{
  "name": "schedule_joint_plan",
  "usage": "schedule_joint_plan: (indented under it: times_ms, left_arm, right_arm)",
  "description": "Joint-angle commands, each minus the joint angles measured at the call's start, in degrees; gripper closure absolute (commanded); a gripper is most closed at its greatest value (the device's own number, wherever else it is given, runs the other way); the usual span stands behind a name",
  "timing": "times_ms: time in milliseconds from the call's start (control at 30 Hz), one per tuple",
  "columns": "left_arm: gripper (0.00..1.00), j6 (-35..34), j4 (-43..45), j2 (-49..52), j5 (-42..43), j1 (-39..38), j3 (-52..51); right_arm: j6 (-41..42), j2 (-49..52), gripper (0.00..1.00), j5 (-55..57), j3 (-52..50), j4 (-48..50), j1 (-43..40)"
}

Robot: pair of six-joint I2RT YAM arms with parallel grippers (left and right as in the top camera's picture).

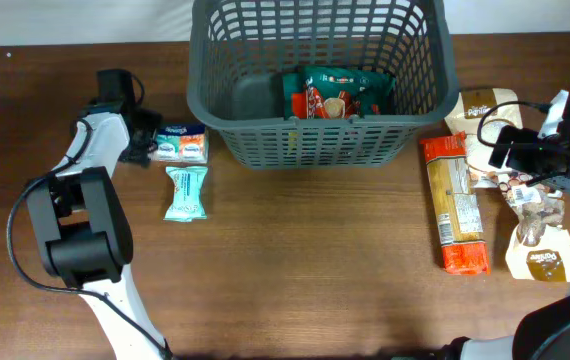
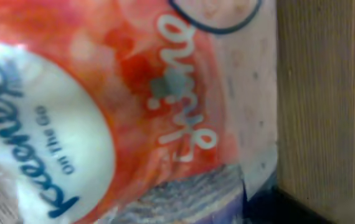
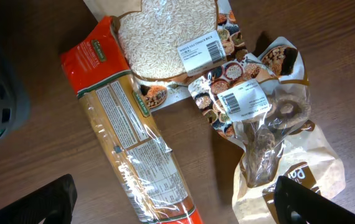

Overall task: Pack container
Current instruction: 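Return the left gripper and grasp the row of Kleenex tissue packs, then carry the tissue packs with the left gripper and release into basket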

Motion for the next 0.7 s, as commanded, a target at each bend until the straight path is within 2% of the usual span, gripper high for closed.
schedule_joint_plan:
  times_ms: [0, 33, 100, 200, 233, 333, 433, 533, 667]
  left_arm:
    - [0.72, 1.0, -0.5, 2.2, 1.1, 0.7, -0.3]
    - [0.81, 1.4, -0.5, 2.2, 2.6, 0.9, -0.2]
    - [0.89, 4.0, -0.6, 2.2, 6.3, 1.6, 0.2]
    - [0.92, 7.6, -3.2, 1.7, 12.6, 3.4, 2.2]
    - [0.98, 9.4, -5.0, 1.5, 15.0, 4.3, 3.6]
    - [0.98, 15.2, -9.7, 0.4, 18.6, 6.6, 8.7]
    - [0.98, 22.9, -16.4, -1.5, 18.9, 8.2, 16.7]
    - [0.98, 31.4, -22.5, -3.7, 18.6, 8.6, 26.5]
    - [0.98, 39.3, -30.7, -6.2, 18.7, 8.4, 40.6]
  right_arm:
    - [-0.4, 0.5, 0.01, -0.5, 1.0, 0.0, -0.2]
    - [-0.4, 0.5, 0.01, -0.5, 1.0, 0.0, -0.2]
    - [-0.4, 0.5, 0.01, -0.5, 1.0, 0.0, -0.2]
    - [-0.4, 0.5, 0.01, -0.5, 1.0, 0.0, -0.2]
    - [-0.4, 0.5, 0.01, -0.5, 1.0, 0.0, -0.2]
    - [-0.4, 0.5, 0.01, -0.5, 1.0, 0.0, -0.2]
    - [-0.4, 0.5, 0.01, -0.5, 1.0, 0.0, -0.2]
    - [-0.4, 0.5, 0.01, -0.5, 1.0, 0.0, -0.2]
    - [-0.4, 0.5, 0.01, -0.5, 1.0, 0.0, -0.2]
